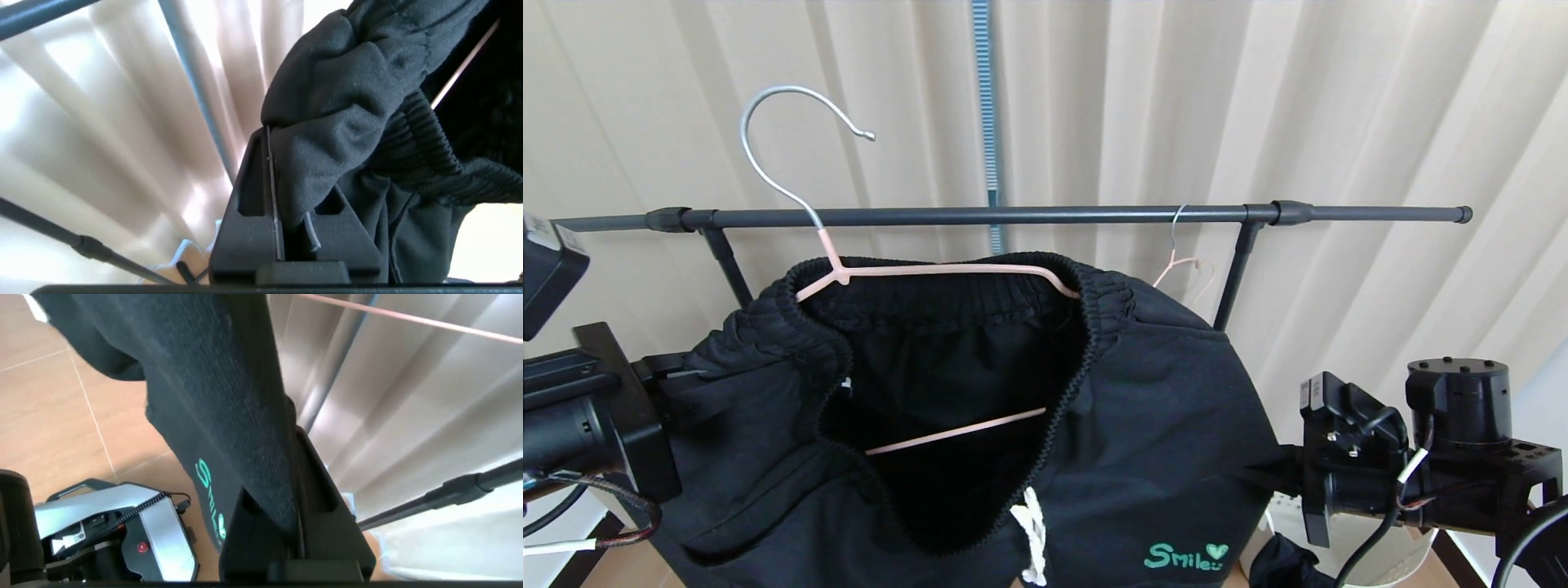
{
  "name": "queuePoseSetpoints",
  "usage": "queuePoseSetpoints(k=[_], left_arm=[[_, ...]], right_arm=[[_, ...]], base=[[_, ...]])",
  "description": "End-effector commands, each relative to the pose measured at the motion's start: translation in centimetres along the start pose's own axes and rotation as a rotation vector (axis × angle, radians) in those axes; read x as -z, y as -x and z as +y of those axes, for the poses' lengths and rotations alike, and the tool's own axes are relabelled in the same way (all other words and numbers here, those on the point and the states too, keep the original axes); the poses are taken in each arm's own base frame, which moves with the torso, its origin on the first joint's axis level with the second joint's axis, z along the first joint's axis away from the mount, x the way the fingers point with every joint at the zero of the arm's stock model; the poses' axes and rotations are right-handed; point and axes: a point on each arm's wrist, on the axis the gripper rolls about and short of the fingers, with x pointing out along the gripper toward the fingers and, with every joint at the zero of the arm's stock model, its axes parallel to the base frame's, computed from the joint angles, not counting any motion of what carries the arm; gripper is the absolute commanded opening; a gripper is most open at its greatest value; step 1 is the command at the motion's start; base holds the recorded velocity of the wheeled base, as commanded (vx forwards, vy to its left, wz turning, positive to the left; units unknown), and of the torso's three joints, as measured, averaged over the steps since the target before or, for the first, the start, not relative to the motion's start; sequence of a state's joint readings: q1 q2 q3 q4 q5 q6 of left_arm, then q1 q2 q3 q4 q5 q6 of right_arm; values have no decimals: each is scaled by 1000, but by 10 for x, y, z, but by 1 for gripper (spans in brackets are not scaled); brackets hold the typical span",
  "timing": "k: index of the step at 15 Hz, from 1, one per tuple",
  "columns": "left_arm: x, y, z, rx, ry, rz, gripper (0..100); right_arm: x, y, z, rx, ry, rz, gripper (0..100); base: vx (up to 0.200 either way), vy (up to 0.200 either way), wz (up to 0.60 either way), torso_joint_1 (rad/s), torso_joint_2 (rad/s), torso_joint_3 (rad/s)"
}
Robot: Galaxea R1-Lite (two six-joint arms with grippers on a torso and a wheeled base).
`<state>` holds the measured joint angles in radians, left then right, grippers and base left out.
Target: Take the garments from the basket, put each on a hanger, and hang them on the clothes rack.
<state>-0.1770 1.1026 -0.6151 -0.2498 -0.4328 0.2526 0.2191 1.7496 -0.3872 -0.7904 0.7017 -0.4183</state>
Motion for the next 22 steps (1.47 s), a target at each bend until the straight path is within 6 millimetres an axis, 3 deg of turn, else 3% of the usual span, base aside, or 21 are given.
queuePoseSetpoints(k=[1, 2, 3, 8, 14, 17, 22], left_arm=[[3, -1, 0, -1, 5, 10, 0], [3, -1, 1, -4, 6, 12, 0], [2, -1, 1, -4, 5, 11, 0], [15, 4, 9, -74, 37, 50, 0], [32, 7, 18, -147, 76, 111, 0], [53, -2, 17, -116, 5, 208, 0], [69, -22, 24, -211, -104, 385, 0]], right_arm=[[-2, -2, 6, -10, 13, 3, 0], [-3, -3, 11, 2, 22, 16, 0], [-1, -2, 14, 4, 22, 24, 100], [-6, 0, 20, -8, 55, 9, 100], [-27, 5, 14, 115, 25, -33, 100], [-39, 10, 17, 150, -16, -70, 100], [-40, 10, 17, 160, -14, -70, 100]], base=[[0, 0, 0, 0, 0, 0], [0, 0, 0, 0, 0, 0], [0, 0, 0, 0, 0, 0], [0, 0, 0, 0, 0, 0], [0, 0, 0, 0, 0, 0], [0, 0, 0, 0, 0, 0], [0, 0, 0, 0, 0, 0]])
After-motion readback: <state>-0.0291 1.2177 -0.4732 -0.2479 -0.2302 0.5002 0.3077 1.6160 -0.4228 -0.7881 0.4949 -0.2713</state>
